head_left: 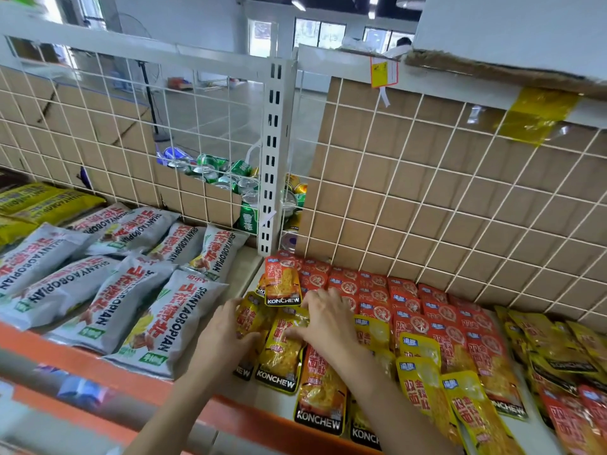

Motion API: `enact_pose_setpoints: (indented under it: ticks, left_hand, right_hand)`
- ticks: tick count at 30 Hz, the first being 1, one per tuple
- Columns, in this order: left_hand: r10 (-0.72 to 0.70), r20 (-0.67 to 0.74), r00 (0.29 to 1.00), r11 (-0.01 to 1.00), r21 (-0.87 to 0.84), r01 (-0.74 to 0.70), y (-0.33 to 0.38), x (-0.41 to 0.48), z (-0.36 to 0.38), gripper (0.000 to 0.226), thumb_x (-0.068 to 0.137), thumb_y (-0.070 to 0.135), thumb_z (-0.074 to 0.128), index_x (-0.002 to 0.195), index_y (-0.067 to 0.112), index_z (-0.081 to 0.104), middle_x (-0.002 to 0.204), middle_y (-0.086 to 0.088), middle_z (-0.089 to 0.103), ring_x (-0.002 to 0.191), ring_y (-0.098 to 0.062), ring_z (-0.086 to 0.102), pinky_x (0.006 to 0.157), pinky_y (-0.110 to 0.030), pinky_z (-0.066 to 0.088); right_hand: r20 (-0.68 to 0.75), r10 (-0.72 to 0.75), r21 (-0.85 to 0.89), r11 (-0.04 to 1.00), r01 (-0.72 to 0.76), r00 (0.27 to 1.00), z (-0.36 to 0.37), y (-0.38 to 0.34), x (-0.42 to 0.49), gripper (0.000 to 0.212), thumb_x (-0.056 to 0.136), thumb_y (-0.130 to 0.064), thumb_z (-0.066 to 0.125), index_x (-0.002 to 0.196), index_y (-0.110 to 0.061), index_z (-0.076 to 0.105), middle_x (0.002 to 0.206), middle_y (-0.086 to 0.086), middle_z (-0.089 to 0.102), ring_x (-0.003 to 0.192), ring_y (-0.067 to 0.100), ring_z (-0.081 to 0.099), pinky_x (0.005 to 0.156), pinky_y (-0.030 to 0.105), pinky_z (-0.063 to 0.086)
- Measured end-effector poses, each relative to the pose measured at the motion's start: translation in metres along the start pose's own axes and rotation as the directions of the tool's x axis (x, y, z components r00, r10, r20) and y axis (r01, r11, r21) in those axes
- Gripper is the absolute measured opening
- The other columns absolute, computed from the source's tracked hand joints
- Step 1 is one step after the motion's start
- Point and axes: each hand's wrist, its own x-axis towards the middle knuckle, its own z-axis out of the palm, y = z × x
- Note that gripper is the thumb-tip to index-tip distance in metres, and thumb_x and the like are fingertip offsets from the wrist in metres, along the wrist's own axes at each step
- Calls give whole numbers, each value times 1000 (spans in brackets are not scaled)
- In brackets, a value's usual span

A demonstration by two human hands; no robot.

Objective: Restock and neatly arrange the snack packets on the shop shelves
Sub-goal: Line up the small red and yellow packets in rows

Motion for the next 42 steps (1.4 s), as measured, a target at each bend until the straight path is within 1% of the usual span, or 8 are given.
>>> enact_pose_setpoints:
  ticks: [9,14,18,22,25,29,34,42]
  left_hand:
    - [-66,75,995,996,-50,70,4,-11,-19,32,91,21,57,122,13,52,111,-6,65,86,-12,55,74,-26,46]
    - [-32,20,999,995,-97,34,6,-18,-37,5,91,18,57,94,14,56,85,1,61,81,-20,59,69,-33,45]
    - [-3,-38,999,953,-303,-9,18,-24,-48,15,91,8,56,80,19,54,75,-1,65,68,-17,63,61,-37,51]
    - [31,-40,999,899,-436,-45,32,-25,-47,11,91,7,55,87,17,57,81,0,67,72,-11,64,58,-24,49]
    - [40,-18,999,853,-519,-43,38,-20,-38,6,89,4,56,88,9,58,81,-6,69,72,-20,65,72,-43,53]
    - [96,50,994,805,-592,-48,62,-18,-14,9,89,5,57,81,10,55,66,6,69,59,-3,62,62,-25,51]
    - [194,150,969,742,-669,-45,106,-20,27,9,89,6,57,83,13,56,63,10,66,57,0,60,52,-13,47]
    - [326,258,910,694,-718,-45,180,-36,96,8,88,0,54,87,7,57,68,4,67,62,-7,61,56,-16,49]
  right_hand:
    - [-74,-5,236,971,22,997,-5,-8,-7,18,84,-30,66,98,-19,64,101,1,61,92,13,51,77,24,38]
    - [-87,-16,410,911,50,996,-6,-8,-15,6,86,-26,63,87,-20,62,89,-3,66,79,10,58,73,26,47]
    - [-111,-19,596,799,81,994,-17,0,-28,14,90,-22,57,78,-25,50,77,-3,63,62,9,54,61,27,44]
    - [-194,58,722,685,102,979,-30,19,-43,21,90,-16,57,73,-27,50,72,1,64,61,19,57,60,37,47]
    - [-257,137,771,626,118,956,-40,42,-57,20,90,-9,56,74,-22,52,66,0,63,60,12,57,62,30,47]
    - [-302,262,791,606,87,917,-56,83,-82,19,88,-7,59,75,-22,56,64,-6,61,60,3,56,63,20,44]
    - [-356,412,785,619,29,839,-75,136,-122,25,86,-4,61,74,-25,55,63,-11,60,56,-5,56,58,9,41]
    - [-357,593,782,612,-116,722,-94,235,-180,24,85,-8,63,74,-28,56,70,-12,62,58,-9,56,56,7,41]
